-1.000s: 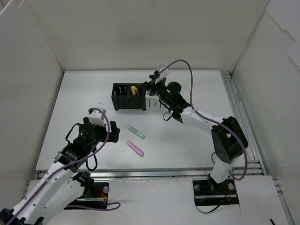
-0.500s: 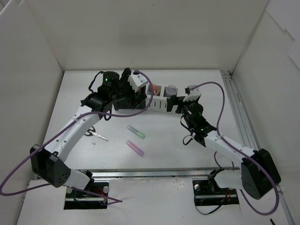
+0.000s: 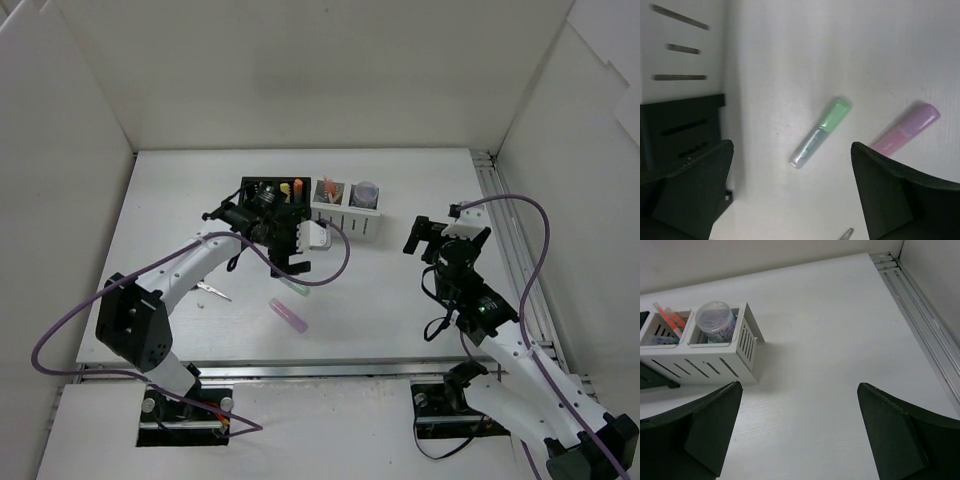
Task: Sort the stationery into containers
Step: Pick up the pen from the center of the board.
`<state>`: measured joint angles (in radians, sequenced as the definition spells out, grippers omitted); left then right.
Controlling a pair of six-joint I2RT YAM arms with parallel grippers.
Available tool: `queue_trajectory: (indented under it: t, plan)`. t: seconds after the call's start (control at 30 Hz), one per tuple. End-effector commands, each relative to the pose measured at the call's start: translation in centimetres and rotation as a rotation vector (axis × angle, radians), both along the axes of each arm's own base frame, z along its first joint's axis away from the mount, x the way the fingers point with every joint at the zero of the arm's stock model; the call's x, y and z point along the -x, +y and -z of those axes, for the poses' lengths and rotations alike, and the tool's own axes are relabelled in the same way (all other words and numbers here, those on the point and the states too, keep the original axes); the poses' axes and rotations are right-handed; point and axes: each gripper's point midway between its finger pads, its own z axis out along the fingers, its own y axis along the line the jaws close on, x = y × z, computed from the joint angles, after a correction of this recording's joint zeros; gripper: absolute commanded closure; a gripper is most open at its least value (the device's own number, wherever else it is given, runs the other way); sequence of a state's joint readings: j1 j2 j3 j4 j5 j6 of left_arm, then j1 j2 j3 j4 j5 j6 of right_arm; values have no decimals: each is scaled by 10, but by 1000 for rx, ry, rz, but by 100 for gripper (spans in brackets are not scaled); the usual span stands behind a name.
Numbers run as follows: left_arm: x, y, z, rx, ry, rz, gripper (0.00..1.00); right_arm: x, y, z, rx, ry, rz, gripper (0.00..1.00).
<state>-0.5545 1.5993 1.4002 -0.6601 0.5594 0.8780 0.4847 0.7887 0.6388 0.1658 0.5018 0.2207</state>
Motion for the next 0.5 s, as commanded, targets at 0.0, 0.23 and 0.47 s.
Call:
queue_trajectory:
  t: [0.0,0.23,0.47]
  plan:
    - [10,-2,9,-17,-16,83,0,6,-11,-4,-8,18,54,2]
    - [13,5,76,-144,71,72,4,0,9,7,1,70,-49,2]
    - [22,-1,105,-137,87,143,3,-7,34,17,-8,90,-167,2]
